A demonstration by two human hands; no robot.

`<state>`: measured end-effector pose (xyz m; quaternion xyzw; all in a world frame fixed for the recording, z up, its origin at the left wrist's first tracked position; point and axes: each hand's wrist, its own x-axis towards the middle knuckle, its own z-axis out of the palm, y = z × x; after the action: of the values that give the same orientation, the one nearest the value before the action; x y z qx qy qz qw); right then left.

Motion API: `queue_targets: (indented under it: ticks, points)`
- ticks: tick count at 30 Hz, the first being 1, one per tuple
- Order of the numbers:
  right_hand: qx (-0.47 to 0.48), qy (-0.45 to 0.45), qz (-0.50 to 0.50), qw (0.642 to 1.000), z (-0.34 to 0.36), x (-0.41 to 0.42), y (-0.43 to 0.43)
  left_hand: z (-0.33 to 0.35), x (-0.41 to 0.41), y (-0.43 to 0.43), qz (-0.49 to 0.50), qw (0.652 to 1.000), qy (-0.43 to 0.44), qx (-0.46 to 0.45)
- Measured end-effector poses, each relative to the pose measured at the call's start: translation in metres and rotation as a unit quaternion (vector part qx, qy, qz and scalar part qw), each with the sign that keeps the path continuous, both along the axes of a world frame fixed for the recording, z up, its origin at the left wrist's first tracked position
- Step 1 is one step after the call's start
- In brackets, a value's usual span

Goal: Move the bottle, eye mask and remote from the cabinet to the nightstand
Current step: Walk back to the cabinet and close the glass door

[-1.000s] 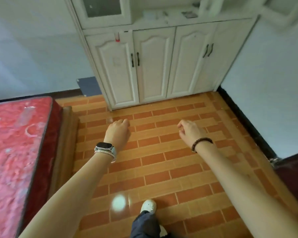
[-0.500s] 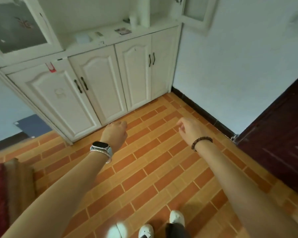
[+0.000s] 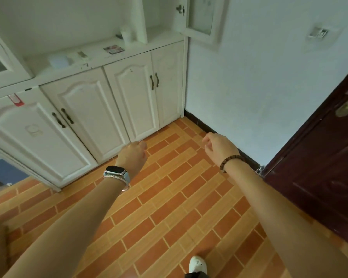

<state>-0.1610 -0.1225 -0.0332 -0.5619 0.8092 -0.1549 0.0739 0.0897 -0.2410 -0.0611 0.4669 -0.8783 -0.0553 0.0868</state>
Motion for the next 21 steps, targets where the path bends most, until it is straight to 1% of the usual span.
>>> queue_targets:
  ticks: [6,12,21]
  points:
    - [-0.021,0.015,0.013,1.0,0.012,-0.061,-0.028,0.008,-0.061,-0.024,-0.003,1.0,-0.008,-0.028]
    - [-0.019,0.031,0.016,0.999,0.008,-0.106,-0.063,0.004,-0.105,-0.057,-0.004,0.999,-0.018,-0.029]
    - [-0.003,0.042,0.016,0.999,0.002,-0.167,-0.159,-0.004,-0.174,-0.156,-0.007,0.999,0.032,-0.031]
